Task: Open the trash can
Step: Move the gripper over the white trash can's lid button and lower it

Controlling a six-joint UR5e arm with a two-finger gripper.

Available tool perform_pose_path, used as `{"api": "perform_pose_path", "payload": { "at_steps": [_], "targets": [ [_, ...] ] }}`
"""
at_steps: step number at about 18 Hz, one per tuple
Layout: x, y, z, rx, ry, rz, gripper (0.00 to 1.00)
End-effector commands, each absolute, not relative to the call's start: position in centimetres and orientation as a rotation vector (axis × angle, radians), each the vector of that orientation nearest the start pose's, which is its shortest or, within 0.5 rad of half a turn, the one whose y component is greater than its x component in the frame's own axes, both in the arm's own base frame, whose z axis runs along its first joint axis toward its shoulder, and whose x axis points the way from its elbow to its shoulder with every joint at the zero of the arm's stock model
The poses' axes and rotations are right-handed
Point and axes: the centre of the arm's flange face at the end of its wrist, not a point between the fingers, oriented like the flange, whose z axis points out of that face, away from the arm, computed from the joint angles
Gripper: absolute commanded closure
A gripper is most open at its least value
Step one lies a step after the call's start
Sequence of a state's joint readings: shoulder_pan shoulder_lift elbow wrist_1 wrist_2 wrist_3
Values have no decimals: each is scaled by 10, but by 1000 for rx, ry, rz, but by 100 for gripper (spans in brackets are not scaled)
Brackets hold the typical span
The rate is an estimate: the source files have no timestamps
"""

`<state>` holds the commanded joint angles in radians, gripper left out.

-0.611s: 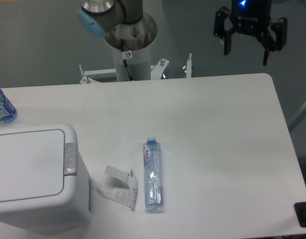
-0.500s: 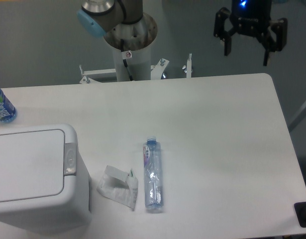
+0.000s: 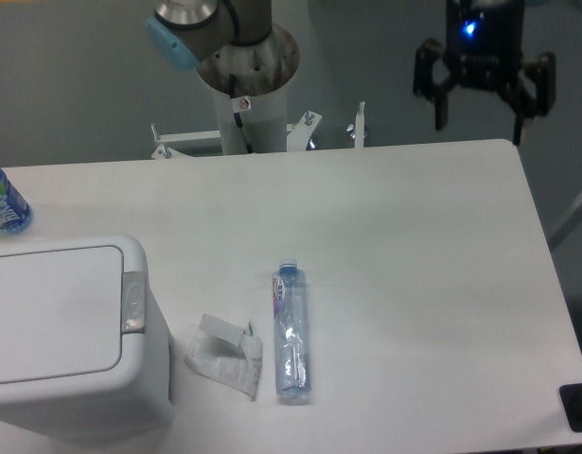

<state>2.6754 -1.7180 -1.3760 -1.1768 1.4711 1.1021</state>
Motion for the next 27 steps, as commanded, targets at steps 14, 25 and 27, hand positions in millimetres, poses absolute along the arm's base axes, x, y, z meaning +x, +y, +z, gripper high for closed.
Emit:
{"api": "perform_pose_path", "payload": {
  "at_steps": [14,25,27],
  "targets": [
    [-363,536,512,-2483,-798,35,0],
    [-301,575,499,-2476,-760,-187,0],
    [-295,579,497,-2481,-758,-194,0]
  ]
}}
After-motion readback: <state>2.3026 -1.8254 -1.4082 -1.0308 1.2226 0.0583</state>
